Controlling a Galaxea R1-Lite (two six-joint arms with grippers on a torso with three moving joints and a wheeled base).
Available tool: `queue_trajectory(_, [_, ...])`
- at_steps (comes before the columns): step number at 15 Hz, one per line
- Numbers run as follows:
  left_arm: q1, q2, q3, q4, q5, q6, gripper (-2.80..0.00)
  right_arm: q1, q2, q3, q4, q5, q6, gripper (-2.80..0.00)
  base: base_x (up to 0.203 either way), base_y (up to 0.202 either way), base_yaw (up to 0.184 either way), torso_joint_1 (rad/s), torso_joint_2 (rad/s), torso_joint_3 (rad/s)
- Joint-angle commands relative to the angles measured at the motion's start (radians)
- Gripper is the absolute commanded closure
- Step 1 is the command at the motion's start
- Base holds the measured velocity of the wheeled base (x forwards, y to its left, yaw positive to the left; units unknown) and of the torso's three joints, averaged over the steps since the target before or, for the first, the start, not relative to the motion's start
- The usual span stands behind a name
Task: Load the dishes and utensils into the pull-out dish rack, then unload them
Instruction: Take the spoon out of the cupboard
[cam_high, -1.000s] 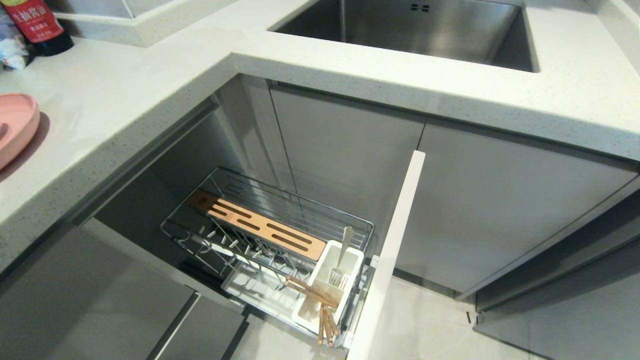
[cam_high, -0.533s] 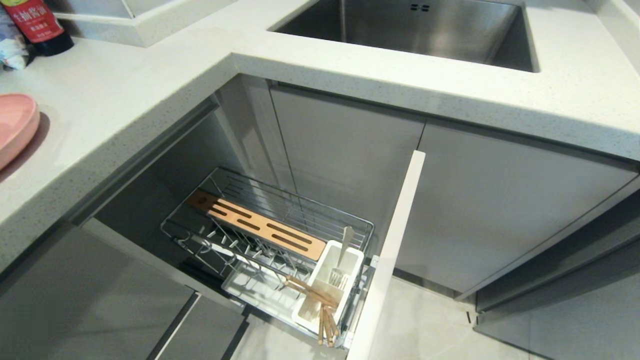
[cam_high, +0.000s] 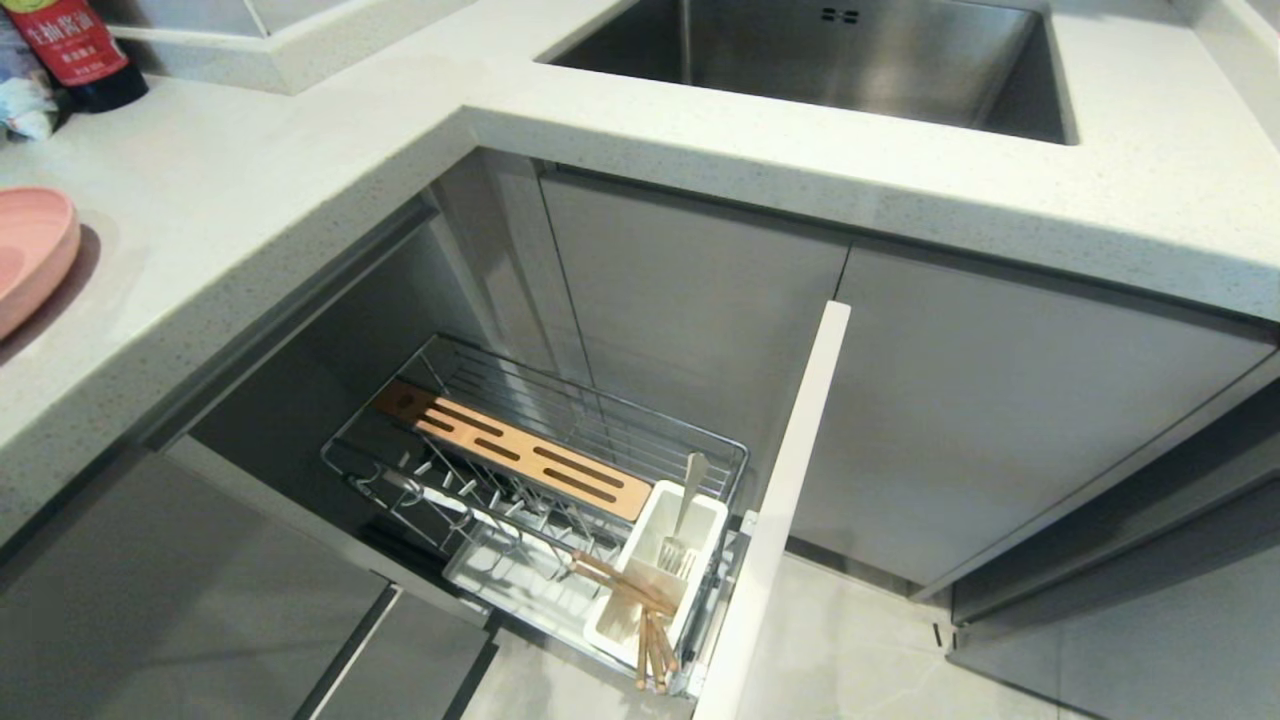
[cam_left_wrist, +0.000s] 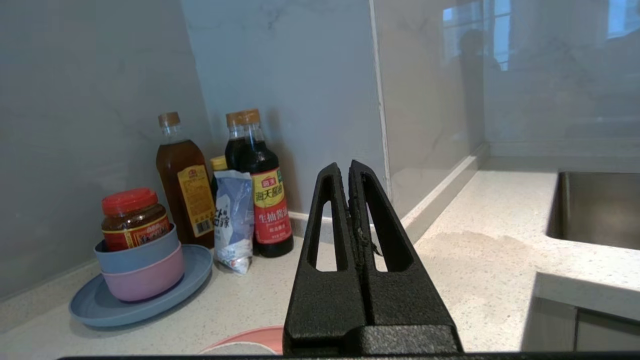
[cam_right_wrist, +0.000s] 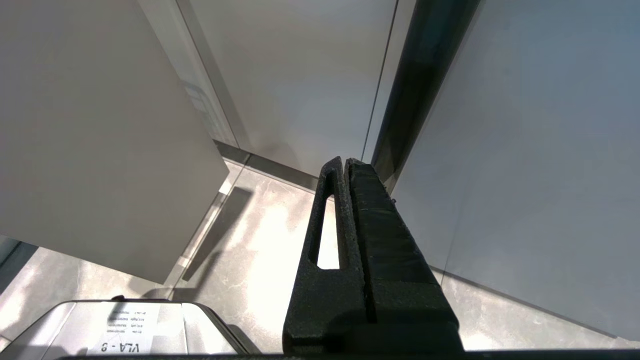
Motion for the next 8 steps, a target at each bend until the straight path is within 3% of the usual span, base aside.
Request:
queue_trajectory(1, [0.026, 0.049, 0.001, -0.016, 0.001, -0.012, 0.0, 0.0, 0.0, 0.0, 0.001, 0.0, 0.0, 0.0, 0.0, 0.0, 0.0, 0.0, 0.0, 0.0])
queue_trajectory(8, [0.094, 0.15, -0.036, -0.018, 0.0, -0.08, 0.0, 0.0, -0.001, 0.0, 0.0, 0.0, 0.0, 0.0, 0.0, 0.0, 0.0, 0.0, 0.0, 0.0])
